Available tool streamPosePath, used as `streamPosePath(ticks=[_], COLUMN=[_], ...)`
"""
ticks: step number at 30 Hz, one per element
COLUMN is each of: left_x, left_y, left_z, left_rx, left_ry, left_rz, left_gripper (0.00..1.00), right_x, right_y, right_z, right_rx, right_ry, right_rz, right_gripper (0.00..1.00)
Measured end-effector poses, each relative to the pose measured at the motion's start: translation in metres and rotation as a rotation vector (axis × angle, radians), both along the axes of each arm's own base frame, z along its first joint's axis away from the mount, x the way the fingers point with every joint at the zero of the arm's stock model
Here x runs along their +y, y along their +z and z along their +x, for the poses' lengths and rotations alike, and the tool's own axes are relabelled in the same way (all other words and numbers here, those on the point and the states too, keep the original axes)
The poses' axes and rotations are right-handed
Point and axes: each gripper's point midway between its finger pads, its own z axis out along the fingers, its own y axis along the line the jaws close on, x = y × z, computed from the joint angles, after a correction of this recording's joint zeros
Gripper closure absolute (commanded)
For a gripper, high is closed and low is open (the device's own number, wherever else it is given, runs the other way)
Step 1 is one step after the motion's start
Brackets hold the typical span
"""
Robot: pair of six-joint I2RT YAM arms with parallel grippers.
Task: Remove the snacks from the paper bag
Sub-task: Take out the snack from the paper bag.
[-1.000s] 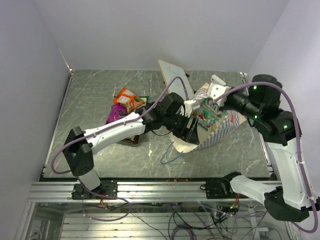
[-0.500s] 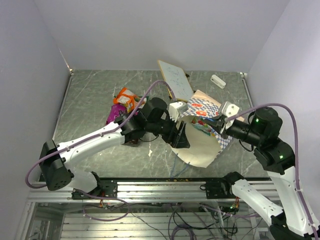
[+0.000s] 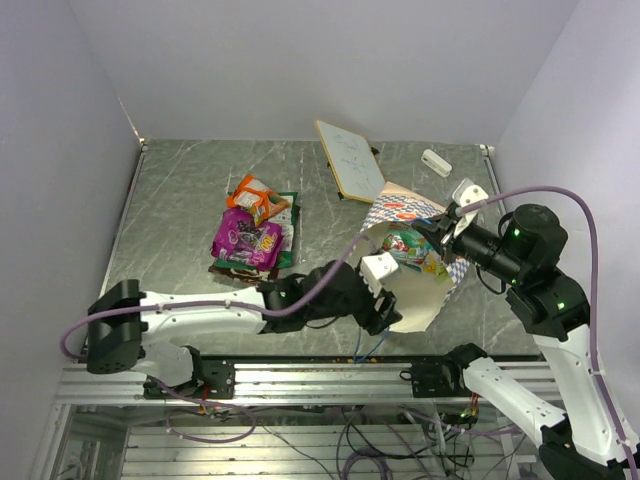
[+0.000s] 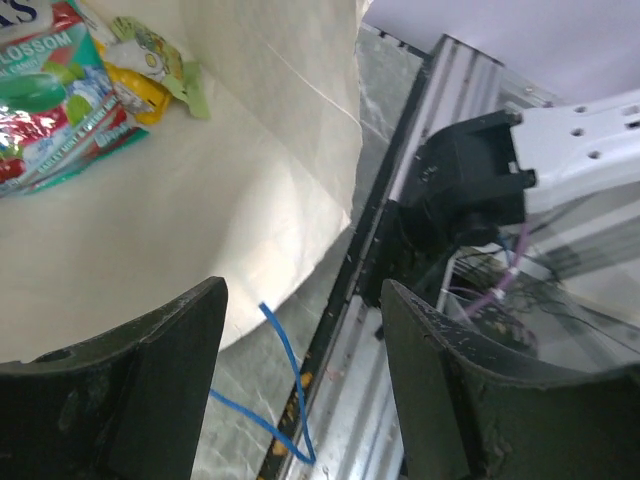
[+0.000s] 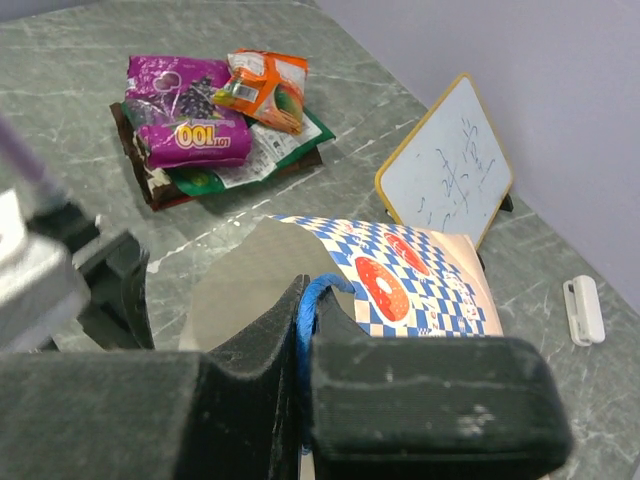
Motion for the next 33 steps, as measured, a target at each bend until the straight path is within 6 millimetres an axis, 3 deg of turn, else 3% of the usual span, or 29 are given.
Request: streamPosePath(ticks=[5, 11, 19, 26, 29, 33], left_x=[-0.022, -0.033, -0.064, -0.079, -0.083, -0.093], left_y=[-0.025, -0.072, -0.102, -0.137, -0.144, -0.139], left_z=[0.010, 0.041, 0.077, 0.113, 0.131, 0.160], left_rx=[-0.115, -0.187, -0.247, -0.290, -0.304, -0.329], left_ry=[0.095, 0.229, 0.359, 0.460, 0.503, 0.583], left_rz=[0.046, 0.145, 0.158, 0.183, 0.193, 0.175], left_gripper=[0.24, 0.18, 0.16, 0.12, 0.08, 0.02], right_x=[0.000, 0.001, 0.001, -0.003, -0.002, -0.002], right_y=[0.003, 0.011, 0.015, 0.020, 0.020, 0.020], right_z=[0.001, 0.004, 0.002, -0.002, -0.003, -0.003], right_rx=[0.008, 0.006, 0.005, -0.028, -0.029, -0.023], right_ry=[-0.012, -0.012, -0.010, -0.009, -0.005, -0.004], right_rz=[0.012, 0.017, 0.014, 0.006, 0.008, 0.005], right_gripper=[1.00, 1.00, 1.00, 1.00, 1.00, 1.00])
